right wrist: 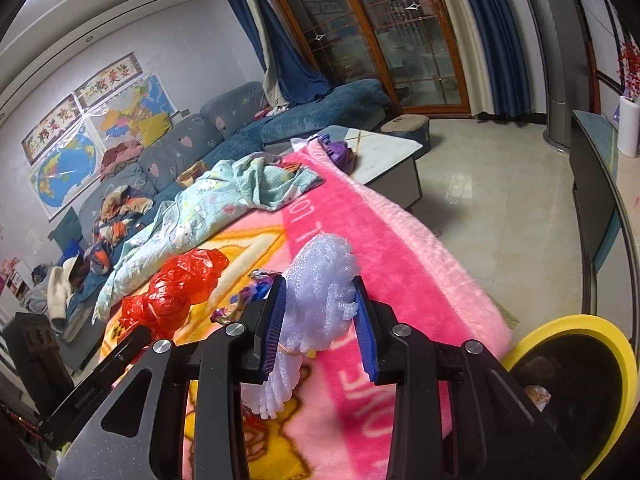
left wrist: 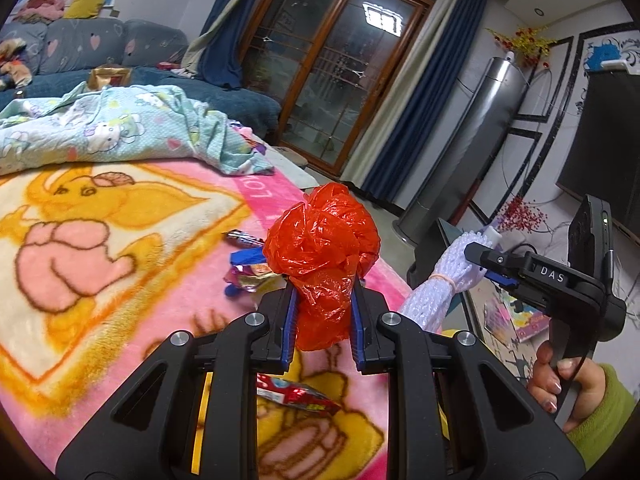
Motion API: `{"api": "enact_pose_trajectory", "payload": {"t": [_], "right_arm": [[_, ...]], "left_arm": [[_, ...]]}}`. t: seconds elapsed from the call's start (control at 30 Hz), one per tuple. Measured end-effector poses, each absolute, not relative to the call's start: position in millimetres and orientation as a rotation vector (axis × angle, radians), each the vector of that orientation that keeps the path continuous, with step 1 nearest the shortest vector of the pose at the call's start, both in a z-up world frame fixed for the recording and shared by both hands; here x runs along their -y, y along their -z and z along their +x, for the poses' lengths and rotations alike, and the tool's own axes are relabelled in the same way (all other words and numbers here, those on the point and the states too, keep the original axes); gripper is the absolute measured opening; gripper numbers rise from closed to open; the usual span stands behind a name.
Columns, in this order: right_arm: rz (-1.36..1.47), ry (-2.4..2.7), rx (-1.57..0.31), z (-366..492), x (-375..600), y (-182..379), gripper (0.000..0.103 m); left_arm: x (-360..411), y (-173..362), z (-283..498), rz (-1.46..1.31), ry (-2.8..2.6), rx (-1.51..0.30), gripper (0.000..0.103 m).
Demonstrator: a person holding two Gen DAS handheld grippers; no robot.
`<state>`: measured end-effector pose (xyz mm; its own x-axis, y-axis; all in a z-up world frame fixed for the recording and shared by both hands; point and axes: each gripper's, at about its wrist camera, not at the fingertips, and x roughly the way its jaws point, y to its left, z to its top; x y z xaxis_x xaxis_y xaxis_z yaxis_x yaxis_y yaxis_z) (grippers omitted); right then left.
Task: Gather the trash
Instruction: 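Carry both items over the yellow bin and open both tools to drop them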
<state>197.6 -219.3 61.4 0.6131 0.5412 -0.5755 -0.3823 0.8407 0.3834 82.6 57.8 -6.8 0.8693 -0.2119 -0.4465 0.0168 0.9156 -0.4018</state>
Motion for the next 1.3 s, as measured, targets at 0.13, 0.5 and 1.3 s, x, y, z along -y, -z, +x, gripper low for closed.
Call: {"api": "enact_pose_trajectory", "payload": {"t": [0.13, 0.5, 1.3], "right_arm": [[0.240, -0.506, -0.729, 195, 237, -63, 0.031], [0.261, -0.397, -0.715, 188, 288, -60, 0.031], [0.154, -0.105, -0.672, 176, 378, -36, 0.031]], "left_arm": [[-47, 5, 82, -0.384, 0.148, -0.507, 0.015], [-8, 5, 78, -0.328, 0.225, -0.522, 0.015], [97, 30, 88, -0.166, 0.428, -0.621, 0.015]]}}
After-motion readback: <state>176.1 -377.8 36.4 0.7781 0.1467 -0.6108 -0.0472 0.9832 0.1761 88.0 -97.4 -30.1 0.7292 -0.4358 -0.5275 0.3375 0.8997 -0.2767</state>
